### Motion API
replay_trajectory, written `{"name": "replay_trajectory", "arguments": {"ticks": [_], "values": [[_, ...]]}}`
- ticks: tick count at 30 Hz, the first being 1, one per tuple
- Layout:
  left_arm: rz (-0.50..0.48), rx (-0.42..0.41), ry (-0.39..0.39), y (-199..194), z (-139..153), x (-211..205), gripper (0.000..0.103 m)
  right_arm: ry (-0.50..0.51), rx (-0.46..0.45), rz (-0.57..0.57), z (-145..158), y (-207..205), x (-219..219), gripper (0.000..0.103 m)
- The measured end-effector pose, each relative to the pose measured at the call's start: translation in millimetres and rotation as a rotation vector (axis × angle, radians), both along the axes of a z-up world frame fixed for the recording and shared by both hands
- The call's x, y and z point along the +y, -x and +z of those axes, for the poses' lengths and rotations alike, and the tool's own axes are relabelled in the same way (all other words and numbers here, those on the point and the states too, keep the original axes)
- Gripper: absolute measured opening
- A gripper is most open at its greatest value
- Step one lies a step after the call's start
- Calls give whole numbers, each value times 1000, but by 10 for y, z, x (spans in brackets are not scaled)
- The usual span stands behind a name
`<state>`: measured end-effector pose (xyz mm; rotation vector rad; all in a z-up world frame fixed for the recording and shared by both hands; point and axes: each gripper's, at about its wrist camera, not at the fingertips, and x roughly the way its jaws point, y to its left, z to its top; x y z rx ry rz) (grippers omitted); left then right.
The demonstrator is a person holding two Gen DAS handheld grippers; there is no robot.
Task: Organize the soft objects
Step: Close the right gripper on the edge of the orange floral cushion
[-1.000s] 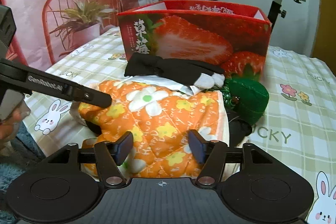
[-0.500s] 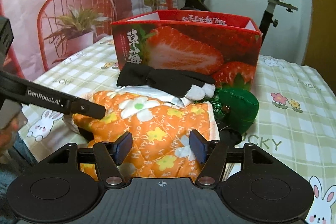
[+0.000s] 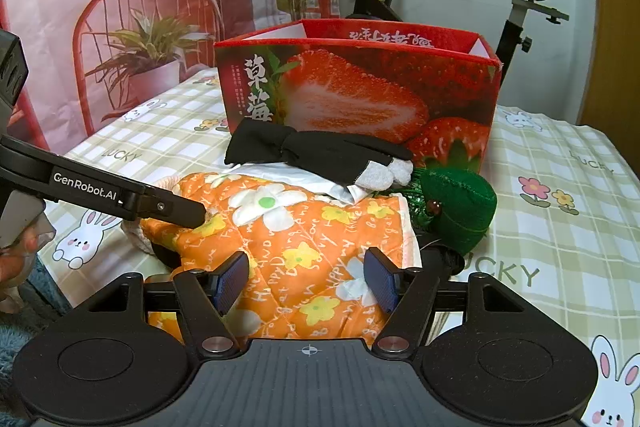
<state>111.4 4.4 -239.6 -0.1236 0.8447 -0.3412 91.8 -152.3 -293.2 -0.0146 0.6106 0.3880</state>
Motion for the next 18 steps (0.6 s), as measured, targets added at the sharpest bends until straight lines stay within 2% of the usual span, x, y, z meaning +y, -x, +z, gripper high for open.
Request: {"name": "replay_trajectory", "arguments": {"ticks": [9,14,18], "values": [[-6,-8,-7,3,-6,-10,53,-38,-54,-80,105,40,-105,63],[-7,-8,-10,9,-4,-15,53,-81,0,-169,56,-32,-274,63],[-8,-9,-13,8,-5,-18,53,-113,29,-193,2,-50,-336,63]]}}
